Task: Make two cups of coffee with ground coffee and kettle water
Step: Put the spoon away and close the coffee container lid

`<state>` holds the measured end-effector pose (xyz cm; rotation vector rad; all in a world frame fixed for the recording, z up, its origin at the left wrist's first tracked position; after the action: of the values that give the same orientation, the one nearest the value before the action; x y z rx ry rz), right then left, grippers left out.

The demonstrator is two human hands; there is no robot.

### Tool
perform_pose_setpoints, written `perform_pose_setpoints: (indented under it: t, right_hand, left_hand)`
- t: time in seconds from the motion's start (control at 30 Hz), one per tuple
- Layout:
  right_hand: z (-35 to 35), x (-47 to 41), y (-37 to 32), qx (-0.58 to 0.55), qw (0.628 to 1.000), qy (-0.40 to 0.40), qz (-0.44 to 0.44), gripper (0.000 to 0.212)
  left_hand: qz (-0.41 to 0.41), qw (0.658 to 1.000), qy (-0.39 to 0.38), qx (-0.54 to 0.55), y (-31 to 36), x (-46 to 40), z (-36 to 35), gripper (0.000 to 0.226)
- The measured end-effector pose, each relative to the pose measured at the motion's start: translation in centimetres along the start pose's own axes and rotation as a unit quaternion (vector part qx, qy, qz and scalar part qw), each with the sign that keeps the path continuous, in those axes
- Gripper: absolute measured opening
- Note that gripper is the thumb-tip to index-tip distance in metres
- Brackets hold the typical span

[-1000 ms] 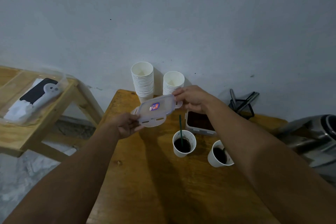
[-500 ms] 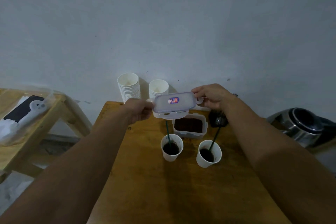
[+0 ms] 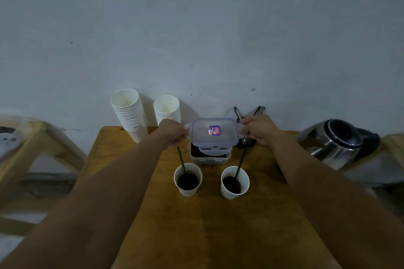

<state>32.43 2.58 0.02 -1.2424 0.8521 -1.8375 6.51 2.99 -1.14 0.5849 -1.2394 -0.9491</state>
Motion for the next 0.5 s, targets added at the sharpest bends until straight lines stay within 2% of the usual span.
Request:
perform_pose_setpoints:
  t: [0.3,0.5]
  right_hand:
    - [-1.0,-1.3,3.1,0.020,0.998,0.039,-0.046,0.027]
    - [-1.8,-2.0,4.1,0.033,0.997,0.047,-0.057,0.028]
  left_hand:
    - [0.054,0.998,-0.021,-0.030,-1.9,-1.8,-0.2,0.016]
    - [0.079,0.995,-0.045,-0.038,-3.1,-2.7,-0.3,0.014]
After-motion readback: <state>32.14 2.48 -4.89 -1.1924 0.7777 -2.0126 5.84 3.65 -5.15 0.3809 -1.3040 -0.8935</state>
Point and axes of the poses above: each hand's wrist, its own x-axis away from the middle knuckle, its own z-axis out of the back of the hand, y = z × x, the point moved 1 cm from there along -x, towards the middle knuckle, and after that the axes turned 1 degree about x, right-handed, at the moved point
